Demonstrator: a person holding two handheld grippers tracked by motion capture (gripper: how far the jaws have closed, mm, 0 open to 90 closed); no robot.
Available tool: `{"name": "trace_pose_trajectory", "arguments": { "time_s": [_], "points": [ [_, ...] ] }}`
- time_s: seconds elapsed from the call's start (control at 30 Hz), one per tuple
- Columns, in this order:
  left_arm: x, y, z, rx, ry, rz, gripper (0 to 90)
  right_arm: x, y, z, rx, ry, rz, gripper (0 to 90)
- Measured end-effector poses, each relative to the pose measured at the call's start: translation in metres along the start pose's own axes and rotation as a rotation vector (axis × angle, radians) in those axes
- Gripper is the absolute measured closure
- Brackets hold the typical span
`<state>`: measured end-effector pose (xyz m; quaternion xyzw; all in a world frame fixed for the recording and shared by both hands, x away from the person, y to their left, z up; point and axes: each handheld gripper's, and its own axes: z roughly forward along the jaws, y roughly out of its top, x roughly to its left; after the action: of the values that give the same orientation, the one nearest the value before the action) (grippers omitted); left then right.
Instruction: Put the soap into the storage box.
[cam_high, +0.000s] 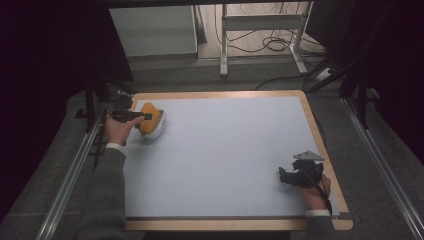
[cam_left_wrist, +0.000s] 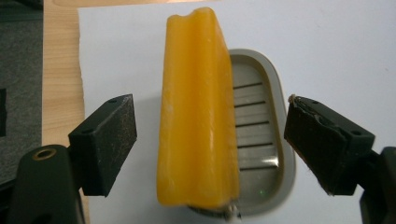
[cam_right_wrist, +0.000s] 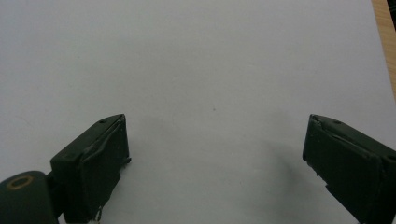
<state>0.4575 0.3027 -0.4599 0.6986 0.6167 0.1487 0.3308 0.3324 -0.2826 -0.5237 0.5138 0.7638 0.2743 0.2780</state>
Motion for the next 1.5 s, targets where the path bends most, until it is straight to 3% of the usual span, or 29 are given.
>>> {"name": "trace_pose_trajectory", "arguments": {
  "time_s": [0.07,0.13,0.27,0.33,0.57,0.77,1.0,1.3,1.5],
  "points": [
    [0.001,-0.005,-0.008,-0.028,-0.023,-0.004,17.2,-0.001,0.000,-0.001,-0.007,-0.001,0.000,7.1],
    [0.001,-0.011,-0.015,-0.039,-0.022,0.012,17.1,-0.001,0.001,-0.002,-0.007,-0.003,0.004,7.0],
    [-0.002,-0.027,-0.030,-0.079,-0.061,0.041,17.1,-0.003,0.000,-0.002,-0.008,-0.007,0.008,7.1],
    [-0.006,-0.035,-0.035,-0.085,-0.051,0.070,17.1,-0.003,0.000,-0.002,-0.010,-0.010,0.009,7.1],
    [-0.026,-0.068,-0.047,-0.115,-0.134,0.145,18.4,-0.002,0.001,-0.004,-0.013,-0.011,0.006,7.1],
    [-0.040,-0.100,-0.043,-0.081,-0.166,0.201,18.5,-0.002,0.001,-0.005,-0.015,-0.013,0.007,7.1],
    [-0.049,-0.123,-0.038,-0.053,-0.201,0.210,18.5,-0.003,0.001,-0.006,-0.018,-0.017,0.006,7.1],
    [-0.048,-0.136,-0.029,-0.014,-0.210,0.222,16.5,-0.004,0.001,-0.006,-0.024,-0.017,0.002,7.1],
    [-0.047,-0.137,-0.031,-0.033,-0.212,0.216,16.8,-0.004,0.001,-0.006,-0.027,-0.019,0.001,7.0]
  ]
}}
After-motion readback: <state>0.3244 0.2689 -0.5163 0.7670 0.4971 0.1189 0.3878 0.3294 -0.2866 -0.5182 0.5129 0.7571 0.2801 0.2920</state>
